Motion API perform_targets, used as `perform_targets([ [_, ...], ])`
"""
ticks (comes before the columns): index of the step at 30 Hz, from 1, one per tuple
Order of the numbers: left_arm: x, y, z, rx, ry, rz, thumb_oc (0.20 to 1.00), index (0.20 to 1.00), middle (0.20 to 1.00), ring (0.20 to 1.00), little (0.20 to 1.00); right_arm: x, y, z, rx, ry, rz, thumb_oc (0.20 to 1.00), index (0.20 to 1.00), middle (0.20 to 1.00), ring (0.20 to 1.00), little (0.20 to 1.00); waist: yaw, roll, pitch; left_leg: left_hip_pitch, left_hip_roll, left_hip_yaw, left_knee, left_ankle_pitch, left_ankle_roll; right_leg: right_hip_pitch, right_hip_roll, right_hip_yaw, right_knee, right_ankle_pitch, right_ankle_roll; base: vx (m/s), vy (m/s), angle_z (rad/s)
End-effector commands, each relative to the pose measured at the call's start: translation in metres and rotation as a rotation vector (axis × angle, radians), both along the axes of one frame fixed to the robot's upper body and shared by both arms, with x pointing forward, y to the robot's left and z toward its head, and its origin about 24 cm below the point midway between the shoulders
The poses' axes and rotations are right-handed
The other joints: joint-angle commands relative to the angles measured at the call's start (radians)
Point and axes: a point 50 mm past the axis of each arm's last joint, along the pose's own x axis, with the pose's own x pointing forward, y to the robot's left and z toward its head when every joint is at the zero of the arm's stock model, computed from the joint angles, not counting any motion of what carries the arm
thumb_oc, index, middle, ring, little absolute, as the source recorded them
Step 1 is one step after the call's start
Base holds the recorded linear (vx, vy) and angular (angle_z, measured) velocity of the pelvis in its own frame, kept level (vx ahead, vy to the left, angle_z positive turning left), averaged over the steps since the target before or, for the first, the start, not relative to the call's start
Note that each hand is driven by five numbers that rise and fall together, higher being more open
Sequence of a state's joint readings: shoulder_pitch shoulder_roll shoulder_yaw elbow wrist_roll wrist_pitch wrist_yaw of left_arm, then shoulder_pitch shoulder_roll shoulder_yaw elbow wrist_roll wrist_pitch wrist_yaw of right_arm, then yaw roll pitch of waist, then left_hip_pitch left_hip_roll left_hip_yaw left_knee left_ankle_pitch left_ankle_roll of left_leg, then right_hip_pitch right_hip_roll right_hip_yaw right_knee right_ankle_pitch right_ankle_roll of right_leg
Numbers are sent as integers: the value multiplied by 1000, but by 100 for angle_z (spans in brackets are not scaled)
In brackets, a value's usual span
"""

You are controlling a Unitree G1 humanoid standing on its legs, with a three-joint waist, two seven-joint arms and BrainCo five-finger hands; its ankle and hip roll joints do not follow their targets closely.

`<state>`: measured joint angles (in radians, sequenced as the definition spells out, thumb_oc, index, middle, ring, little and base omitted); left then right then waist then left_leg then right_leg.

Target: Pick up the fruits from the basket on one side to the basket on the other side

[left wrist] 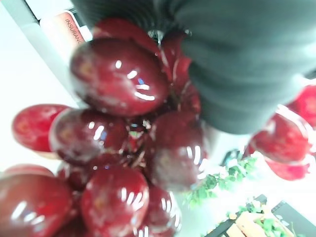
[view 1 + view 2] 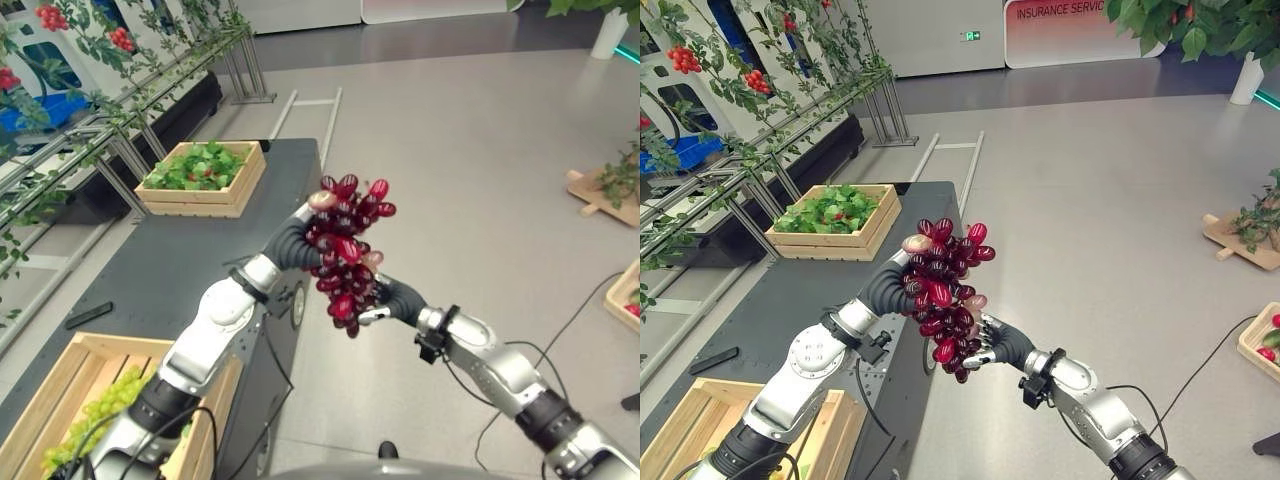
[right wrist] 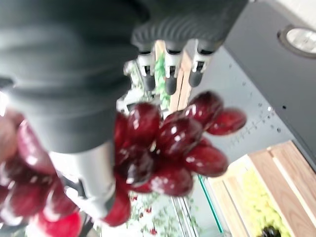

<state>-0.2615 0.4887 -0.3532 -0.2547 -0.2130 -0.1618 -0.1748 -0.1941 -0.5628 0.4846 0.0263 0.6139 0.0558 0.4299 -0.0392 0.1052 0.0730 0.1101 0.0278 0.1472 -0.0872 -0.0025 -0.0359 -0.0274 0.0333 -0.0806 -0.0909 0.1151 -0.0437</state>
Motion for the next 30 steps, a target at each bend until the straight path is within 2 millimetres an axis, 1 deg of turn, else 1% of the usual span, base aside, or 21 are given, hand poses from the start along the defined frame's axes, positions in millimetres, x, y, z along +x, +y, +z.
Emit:
perform_targets([
  [1,1,-13,39,-70,-173,-69,200,200,200,200,200,4,22,28,99,-101,96,1000,1000,1000,1000,1000,1,-60,-68,-18,-19,-17,2,-14,11,83,-79,10,4,-92,154,0,0,0],
  [12,2,-12,43,-65,-213,-32,200,200,200,200,200,-1,38,40,165,-138,157,1000,1000,1000,1000,1000,-2,-61,-69,-17,-17,-14,3,-16,10,81,-78,15,4,-91,152,0,0,0],
  [20,3,-12,42,-69,-216,-23,200,200,200,200,200,-6,46,42,198,-128,198,1000,1000,1000,1000,1000,-3,-62,-71,-18,-15,-11,2,-15,9,80,-77,15,4,-91,153,0,0,0],
  [27,3,-13,42,-73,-217,-19,200,200,200,200,200,-6,51,43,223,-119,202,1000,1000,1000,1000,1000,-3,-62,-71,-17,-15,-9,2,-15,10,79,-78,15,4,-90,153,0,0,0],
  [28,3,-13,43,-71,-222,-16,200,200,200,200,200,-8,54,44,235,-117,220,1000,1000,1000,1000,1000,-3,-62,-71,-17,-15,-9,2,-16,9,78,-78,15,4,-88,153,0,0,0],
  [29,3,-13,42,-71,-221,-14,200,200,200,200,200,-9,55,44,237,-115,224,718,718,718,718,718,-3,-63,-71,-17,-15,-9,2,-16,9,78,-78,15,4,-88,153,0,0,0],
  [30,3,-13,42,-70,-221,-11,200,200,200,200,200,-9,55,44,240,-116,223,567,567,567,567,567,-3,-63,-71,-17,-15,-10,2,-16,9,78,-78,16,4,-88,153,0,0,0],
])
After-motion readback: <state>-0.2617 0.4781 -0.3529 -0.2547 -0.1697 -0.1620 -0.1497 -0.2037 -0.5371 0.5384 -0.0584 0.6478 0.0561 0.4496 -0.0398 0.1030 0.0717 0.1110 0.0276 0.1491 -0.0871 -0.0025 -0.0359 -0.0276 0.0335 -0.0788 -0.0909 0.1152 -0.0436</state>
